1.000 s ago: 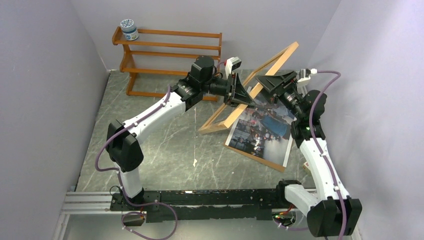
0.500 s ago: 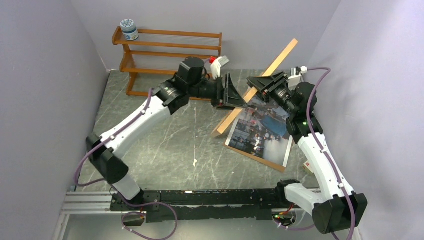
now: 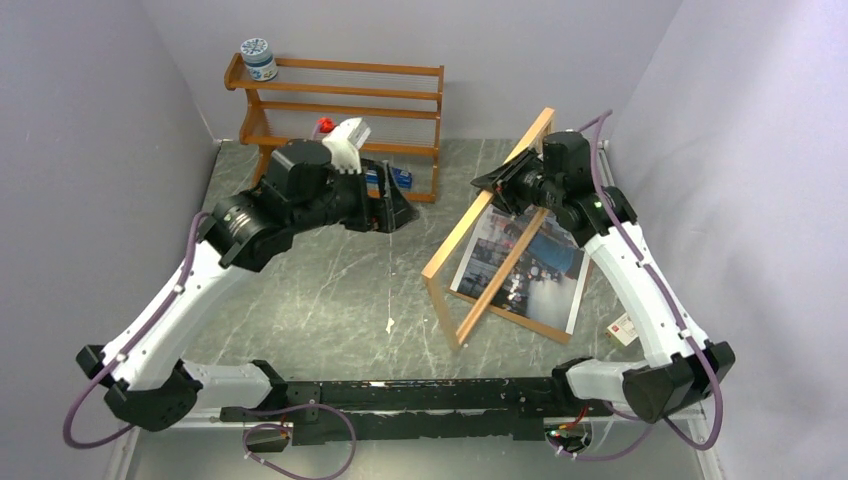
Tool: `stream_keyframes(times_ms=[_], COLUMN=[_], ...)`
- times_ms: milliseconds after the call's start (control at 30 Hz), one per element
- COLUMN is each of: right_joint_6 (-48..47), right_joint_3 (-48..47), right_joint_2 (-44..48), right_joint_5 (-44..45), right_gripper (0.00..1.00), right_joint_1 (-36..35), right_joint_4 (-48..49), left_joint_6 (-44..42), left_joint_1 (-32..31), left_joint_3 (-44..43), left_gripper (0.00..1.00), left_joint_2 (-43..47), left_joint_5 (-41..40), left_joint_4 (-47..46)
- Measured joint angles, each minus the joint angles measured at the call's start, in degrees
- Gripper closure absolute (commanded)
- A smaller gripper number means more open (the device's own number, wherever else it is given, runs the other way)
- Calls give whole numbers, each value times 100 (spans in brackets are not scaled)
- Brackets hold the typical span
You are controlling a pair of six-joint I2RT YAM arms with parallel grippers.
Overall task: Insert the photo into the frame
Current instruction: Turn over the photo frame at the center of the board.
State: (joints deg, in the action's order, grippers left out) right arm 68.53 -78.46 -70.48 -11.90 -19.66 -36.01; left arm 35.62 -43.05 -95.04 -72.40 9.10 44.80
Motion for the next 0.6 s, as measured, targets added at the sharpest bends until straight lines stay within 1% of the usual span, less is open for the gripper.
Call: stream_keyframes(times_ms=[233, 367, 500, 600], right_joint_6=[-280, -339, -280, -111], right_joint_3=[-973, -1384, -1467, -1451], right_joint_2=[-693, -1045, -1412, -1700], right_joint_5=[310, 442, 527, 599], right_gripper=[89, 89, 86, 84], right_joint_1=[-273, -435, -706, -885], right_joint_4=[-1537, -2124, -2302, -2087], left_joint_6=[-269, -341, -343, -334], left_joint_1=[0, 0, 0, 0], left_joint_3=[271, 356, 575, 866], left_gripper=[13, 13, 12, 11], left_joint_2=[557, 772, 1049, 1311], left_joint_5=[-1255, -1812, -2153, -2260], left_joint_4=[831, 1102, 1187, 1204])
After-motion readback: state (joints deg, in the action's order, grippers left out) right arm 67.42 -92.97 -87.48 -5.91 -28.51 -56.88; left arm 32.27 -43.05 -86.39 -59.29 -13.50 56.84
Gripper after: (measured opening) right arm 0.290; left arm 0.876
